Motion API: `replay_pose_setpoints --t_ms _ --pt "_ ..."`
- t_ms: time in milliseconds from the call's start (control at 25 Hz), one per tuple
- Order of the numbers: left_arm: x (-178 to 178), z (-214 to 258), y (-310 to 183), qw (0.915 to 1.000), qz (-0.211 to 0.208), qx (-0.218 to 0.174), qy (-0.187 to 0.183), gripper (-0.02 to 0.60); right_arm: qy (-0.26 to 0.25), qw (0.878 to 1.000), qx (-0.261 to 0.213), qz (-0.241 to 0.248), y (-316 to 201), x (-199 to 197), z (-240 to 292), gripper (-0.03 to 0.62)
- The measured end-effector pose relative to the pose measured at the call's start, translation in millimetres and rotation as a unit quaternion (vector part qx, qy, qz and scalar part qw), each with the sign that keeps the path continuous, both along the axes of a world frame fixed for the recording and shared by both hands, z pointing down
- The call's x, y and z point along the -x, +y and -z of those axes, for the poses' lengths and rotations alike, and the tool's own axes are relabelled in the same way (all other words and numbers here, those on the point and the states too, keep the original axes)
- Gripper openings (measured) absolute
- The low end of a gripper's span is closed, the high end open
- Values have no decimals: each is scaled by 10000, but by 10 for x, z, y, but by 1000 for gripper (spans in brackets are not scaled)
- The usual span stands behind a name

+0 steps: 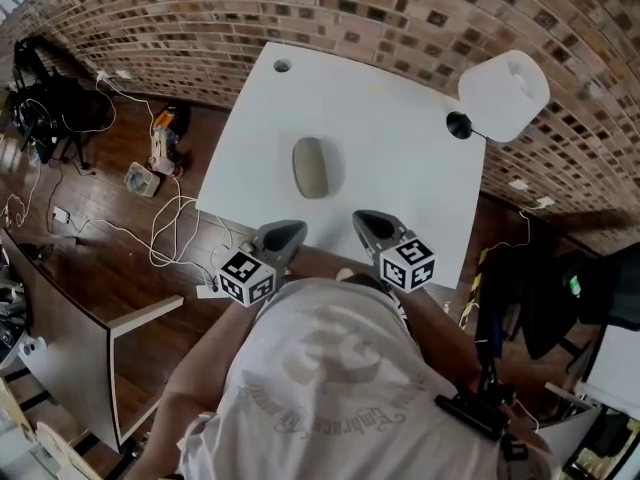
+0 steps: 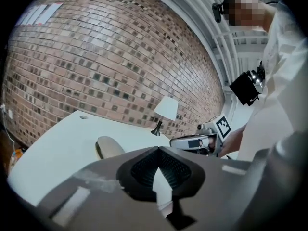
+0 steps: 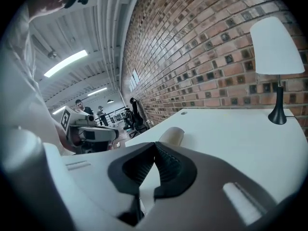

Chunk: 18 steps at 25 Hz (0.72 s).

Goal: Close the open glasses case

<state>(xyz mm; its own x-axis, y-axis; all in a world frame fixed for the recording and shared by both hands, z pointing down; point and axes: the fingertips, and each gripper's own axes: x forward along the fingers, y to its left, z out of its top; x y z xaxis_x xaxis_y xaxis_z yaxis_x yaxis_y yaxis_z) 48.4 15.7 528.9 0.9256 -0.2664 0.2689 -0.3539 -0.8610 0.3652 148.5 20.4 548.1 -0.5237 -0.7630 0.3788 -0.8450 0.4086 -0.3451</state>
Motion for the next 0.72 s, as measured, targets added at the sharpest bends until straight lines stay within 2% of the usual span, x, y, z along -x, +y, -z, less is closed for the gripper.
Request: replay_pose_setpoints --t_ms 280,440,720 --pt "-304 -158 251 9994 53 205 -266 3 -189 9993 -12 334 224 -122 -6 8" --pt "-519 -188 346 9993 -21 187 -334 3 -238 9993 8 274 324 -336 -80 8" --pt "-721 -174 409 9992 197 152 -303 3 -323 9990 -74 308 460 -545 -42 8"
